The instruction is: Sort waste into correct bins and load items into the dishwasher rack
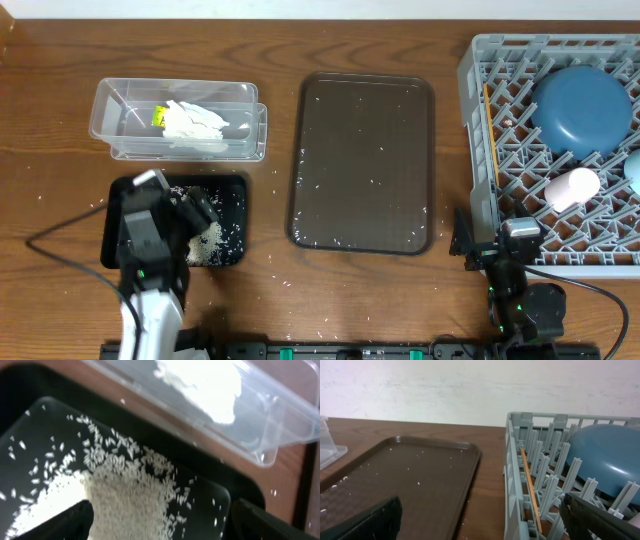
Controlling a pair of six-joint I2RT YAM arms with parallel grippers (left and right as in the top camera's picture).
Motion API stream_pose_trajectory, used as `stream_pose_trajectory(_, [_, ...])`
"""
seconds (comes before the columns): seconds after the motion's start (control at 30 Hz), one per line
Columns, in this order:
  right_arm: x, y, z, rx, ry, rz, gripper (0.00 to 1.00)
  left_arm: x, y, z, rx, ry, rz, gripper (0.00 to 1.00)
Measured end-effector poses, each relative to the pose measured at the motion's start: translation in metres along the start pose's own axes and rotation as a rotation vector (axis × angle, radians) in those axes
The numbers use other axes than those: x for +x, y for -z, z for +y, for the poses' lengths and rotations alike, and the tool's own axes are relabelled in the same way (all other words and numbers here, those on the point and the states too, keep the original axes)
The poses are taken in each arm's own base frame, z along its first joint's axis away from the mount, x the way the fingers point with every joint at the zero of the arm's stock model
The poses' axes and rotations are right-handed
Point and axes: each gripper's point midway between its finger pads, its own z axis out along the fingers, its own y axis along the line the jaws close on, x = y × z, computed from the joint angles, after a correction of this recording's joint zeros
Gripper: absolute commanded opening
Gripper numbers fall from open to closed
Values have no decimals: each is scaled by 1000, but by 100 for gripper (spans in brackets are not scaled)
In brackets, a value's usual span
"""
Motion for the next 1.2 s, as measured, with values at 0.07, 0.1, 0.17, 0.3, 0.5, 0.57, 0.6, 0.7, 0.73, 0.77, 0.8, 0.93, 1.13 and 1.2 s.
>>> stream_pose_trajectory(0.07, [0,0,0,1,0,0,99,6,1,0,29,-7,-47,91])
stream_pose_trajectory(0.1, [0,0,0,2,0,-1,99,10,2,0,44,-10,-72,91])
stream_pose_trajectory(0.17, [0,0,0,2,0,0,99,16,4,1,67,-15,-109,91])
stream_pose_trajectory(0.3, [0,0,0,2,0,0,99,29,9,5,93,-20,-156,91])
stream_pose_trajectory(0.5, [0,0,0,2,0,0,99,24,20,-3,150,-30,-236,91])
stream_pose_trajectory(0.57, [0,0,0,2,0,0,99,27,22,-7,166,-41,-231,91])
stream_pose_trajectory(0.6, [0,0,0,2,0,0,99,30,22,-10,176,-49,-223,91])
stream_pose_trajectory(0.7, [0,0,0,2,0,0,99,41,25,-18,203,-80,-199,91])
stream_pose_trajectory(0.73, [0,0,0,2,0,0,99,39,28,-22,214,-91,-216,91])
stream_pose_trajectory(0.77, [0,0,0,2,0,0,99,35,32,-26,225,-98,-240,91])
stream_pose_trajectory(0.8, [0,0,0,2,0,0,99,31,36,-30,239,-104,-263,91])
stream_pose_trajectory(0.93, [0,0,0,2,0,0,99,19,50,-42,288,-118,-342,91])
stream_pose_trajectory(1.13, [0,0,0,2,0,0,99,12,57,-46,308,-124,-384,91])
stream_pose_trajectory(1.2, [0,0,0,2,0,0,99,10,59,-47,313,-123,-397,91])
